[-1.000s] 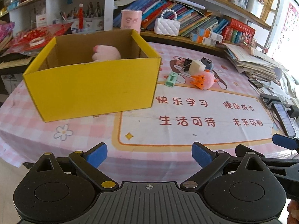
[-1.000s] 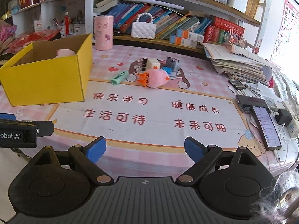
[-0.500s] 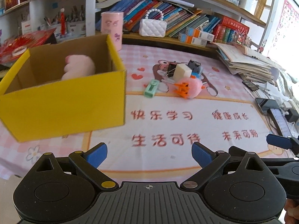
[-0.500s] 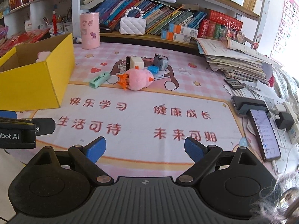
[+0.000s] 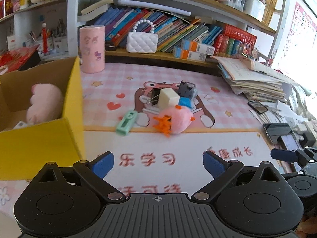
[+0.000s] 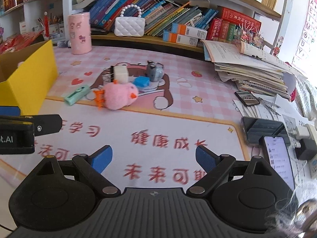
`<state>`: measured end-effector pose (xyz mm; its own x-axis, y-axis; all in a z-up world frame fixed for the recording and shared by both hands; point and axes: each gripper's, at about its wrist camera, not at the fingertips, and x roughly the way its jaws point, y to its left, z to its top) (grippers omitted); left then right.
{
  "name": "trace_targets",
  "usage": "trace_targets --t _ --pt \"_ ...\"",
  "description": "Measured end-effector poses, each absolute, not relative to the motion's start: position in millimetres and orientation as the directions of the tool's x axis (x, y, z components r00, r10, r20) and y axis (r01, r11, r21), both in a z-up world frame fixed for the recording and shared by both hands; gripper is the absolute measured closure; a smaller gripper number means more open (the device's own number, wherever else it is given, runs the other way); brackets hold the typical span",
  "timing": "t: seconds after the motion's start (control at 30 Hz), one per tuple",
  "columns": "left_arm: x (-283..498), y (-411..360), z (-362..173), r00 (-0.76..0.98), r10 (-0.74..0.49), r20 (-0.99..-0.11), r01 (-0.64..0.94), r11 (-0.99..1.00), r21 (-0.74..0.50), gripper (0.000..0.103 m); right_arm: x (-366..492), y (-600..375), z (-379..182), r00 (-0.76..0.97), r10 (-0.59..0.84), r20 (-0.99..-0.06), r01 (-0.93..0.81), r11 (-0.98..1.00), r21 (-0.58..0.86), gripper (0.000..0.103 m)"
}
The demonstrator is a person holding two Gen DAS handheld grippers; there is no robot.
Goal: Organize objects
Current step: 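Reach the left gripper to the pink plush chick and grasp it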
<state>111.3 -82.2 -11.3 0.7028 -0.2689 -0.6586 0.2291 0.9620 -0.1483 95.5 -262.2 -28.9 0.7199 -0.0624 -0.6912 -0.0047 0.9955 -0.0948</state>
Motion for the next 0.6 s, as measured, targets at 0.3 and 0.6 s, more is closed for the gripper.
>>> trace_targets --t 0.3,0.6 --pt "145.5 -114.8 -14.8 0.711 -0.228 -0.665 0.204 0.972 -0.115 0.006 119.6 -294.1 -32.6 0.730 -0.029 -0.683 -0.036 0.996 -0.081 0.012" --pt "194.4 -151.3 -33.1 0.683 -0.199 -0.703 0.245 0.969 -0.036 0.006 138.4 -312.0 -33.1 0.755 -0.005 -0.655 -0.065 0.994 -0.082 0.012"
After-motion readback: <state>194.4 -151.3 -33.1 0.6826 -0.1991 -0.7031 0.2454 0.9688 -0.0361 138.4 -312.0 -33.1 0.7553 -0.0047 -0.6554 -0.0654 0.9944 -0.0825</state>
